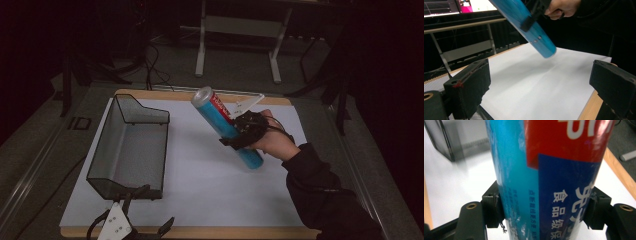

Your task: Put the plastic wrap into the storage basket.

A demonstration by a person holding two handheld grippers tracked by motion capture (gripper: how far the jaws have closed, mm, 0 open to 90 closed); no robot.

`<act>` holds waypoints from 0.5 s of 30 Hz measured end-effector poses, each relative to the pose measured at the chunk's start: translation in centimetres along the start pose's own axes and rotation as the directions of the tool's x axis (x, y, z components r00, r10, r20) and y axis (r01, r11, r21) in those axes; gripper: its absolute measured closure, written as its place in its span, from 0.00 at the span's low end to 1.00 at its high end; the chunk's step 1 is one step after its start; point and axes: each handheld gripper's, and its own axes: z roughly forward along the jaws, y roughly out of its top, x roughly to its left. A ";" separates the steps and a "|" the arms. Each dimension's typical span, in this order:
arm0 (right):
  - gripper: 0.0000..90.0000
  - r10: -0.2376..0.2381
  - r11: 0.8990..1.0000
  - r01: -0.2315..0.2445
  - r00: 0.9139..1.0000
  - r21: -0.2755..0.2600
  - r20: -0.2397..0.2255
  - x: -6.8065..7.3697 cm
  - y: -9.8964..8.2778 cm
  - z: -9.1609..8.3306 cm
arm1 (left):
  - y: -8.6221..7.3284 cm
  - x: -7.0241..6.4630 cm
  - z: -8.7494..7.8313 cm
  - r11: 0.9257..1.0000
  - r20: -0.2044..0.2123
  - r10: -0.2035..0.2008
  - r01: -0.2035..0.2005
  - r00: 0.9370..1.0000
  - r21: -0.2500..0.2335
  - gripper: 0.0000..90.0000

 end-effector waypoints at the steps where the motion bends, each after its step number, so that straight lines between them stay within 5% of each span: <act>1: 0.35 0.007 1.000 -0.007 1.000 -0.010 -0.006 0.1 0.3 0.0 | 0.0 0.0 0.0 1.000 0.000 0.001 -0.001 1.000 0.000 0.05; 10: 0.35 0.058 0.993 -0.063 0.997 -0.095 -0.048 1.4 3.4 0.4 | 0.0 0.0 -0.1 1.000 0.000 0.001 -0.001 1.000 0.001 0.05; 15: 0.35 0.097 0.974 -0.109 0.993 -0.197 -0.070 2.5 5.8 0.9 | 0.0 0.0 -0.1 1.000 -0.001 0.000 0.000 1.000 -0.004 0.05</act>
